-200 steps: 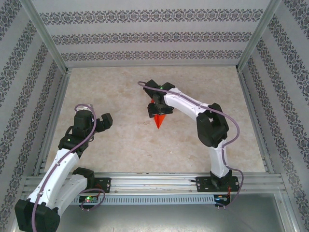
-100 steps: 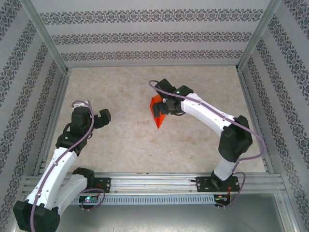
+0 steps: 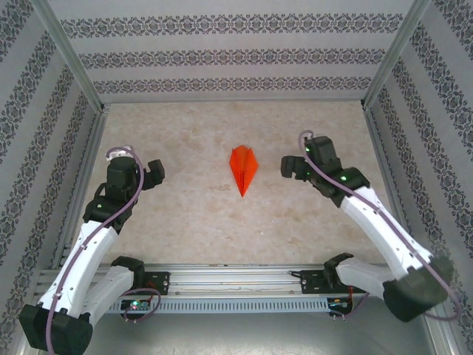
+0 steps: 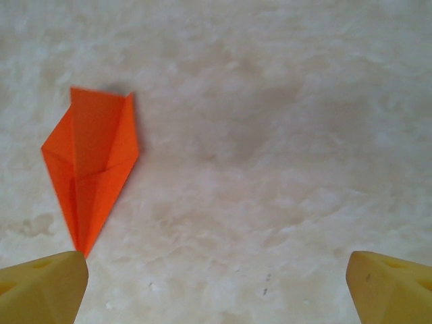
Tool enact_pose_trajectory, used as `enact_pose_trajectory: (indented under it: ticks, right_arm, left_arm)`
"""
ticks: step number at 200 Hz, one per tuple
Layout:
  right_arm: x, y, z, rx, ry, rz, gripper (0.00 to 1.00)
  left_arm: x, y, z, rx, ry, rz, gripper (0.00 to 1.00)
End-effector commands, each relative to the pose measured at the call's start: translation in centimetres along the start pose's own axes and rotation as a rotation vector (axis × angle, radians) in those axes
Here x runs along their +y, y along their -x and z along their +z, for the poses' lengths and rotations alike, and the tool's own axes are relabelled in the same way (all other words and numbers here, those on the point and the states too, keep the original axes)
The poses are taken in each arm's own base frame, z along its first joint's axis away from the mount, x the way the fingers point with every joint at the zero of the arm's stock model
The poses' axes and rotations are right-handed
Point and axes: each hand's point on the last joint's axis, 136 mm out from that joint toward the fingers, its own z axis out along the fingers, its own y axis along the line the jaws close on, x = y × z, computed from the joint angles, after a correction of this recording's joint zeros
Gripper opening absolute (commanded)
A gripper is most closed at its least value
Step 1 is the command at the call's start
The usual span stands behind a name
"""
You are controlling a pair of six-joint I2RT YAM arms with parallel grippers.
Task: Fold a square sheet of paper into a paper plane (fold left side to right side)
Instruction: Reset both arms
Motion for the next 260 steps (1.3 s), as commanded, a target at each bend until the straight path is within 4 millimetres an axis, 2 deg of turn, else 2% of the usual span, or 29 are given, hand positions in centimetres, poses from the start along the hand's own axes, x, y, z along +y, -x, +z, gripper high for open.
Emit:
enact_pose_trajectory:
  ticks: [1,46,70,91,118,150,199,211,214,221,260]
  right_arm:
    - [-1.9,1.7,-1.4,-0.136,-0.007,0.033,0.98]
    - [-6.4,1.6,-2.0,-0.298,-0.083,0.125,0.98]
    - [-8.4,1.1,-1.7,-0.363,-0.139,0.135,0.98]
    - [-9.8,0.4,-0.7,-0.402,-0.185,0.131,0.98]
    - [-10.1,-0.4,1.6,-0.424,-0.198,0.050,0.98]
    - [-10.5,-1.6,4.3,-0.370,-0.217,0.013,0.98]
    - [-10.6,-2.1,6.1,-0.384,-0.197,-0.023,0.98]
    - [-10.6,-1.7,6.6,-0.398,-0.183,-0.023,0.98]
    - [-10.8,-2.8,7.1,-0.375,-0.186,-0.024,0.98]
    - [-10.9,-3.0,7.6,-0.369,-0.182,-0.028,0.98]
    - [-10.0,-2.3,9.3,-0.383,-0.123,-0.062,0.98]
  left_arm:
    - [-0.2,3.2,-0.5,-0.089,0.007,0.010,1.00]
    - [-0.5,4.0,-0.1,-0.112,0.004,0.006,1.00]
    - [-0.4,3.9,0.1,-0.105,0.010,0.011,1.00]
    - [-0.2,3.8,0.2,-0.104,0.021,0.022,1.00]
    - [-0.1,4.1,0.3,-0.111,0.030,0.029,1.00]
    - [-0.1,4.1,0.7,-0.106,0.038,0.036,1.00]
    - [-0.1,3.9,1.2,-0.094,0.047,0.042,1.00]
    - [-0.1,3.9,1.3,-0.092,0.049,0.043,1.00]
    - [0.0,3.8,1.4,-0.090,0.050,0.043,1.00]
    - [0.0,3.8,1.4,-0.088,0.050,0.042,1.00]
    - [0.0,3.3,1.8,-0.072,0.052,0.041,1.00]
